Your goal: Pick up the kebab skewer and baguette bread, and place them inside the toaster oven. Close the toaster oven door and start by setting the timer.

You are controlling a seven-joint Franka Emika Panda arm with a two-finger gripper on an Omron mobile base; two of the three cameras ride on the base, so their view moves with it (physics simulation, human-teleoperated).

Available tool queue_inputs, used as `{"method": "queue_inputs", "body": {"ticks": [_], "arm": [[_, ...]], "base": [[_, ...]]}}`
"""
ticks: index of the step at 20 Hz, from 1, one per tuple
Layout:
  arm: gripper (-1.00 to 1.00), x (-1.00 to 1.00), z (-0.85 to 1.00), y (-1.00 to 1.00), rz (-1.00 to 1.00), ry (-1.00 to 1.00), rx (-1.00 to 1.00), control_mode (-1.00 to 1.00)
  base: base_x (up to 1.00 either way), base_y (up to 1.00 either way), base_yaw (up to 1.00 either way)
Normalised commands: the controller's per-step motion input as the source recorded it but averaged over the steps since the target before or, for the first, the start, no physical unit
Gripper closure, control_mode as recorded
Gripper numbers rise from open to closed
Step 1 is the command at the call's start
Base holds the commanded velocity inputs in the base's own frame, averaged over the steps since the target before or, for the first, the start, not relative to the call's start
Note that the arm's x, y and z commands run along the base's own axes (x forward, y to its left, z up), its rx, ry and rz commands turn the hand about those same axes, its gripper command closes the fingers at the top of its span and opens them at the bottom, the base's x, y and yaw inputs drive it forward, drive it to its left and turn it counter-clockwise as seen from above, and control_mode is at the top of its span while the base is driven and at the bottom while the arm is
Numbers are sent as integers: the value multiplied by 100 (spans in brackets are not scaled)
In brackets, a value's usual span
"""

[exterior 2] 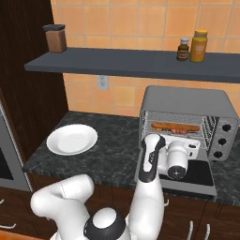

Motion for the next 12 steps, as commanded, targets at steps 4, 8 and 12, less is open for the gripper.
{"method": "queue_inputs", "body": {"ticks": [4,8,12], "arm": [[-100,33,0,0,0,0,0,-100],[-100,33,0,0,0,0,0,-100],[-100,28,0,0,0,0,0,-100]], "base": [[0,0,0],[0,0,0],[0,0,0]]}}
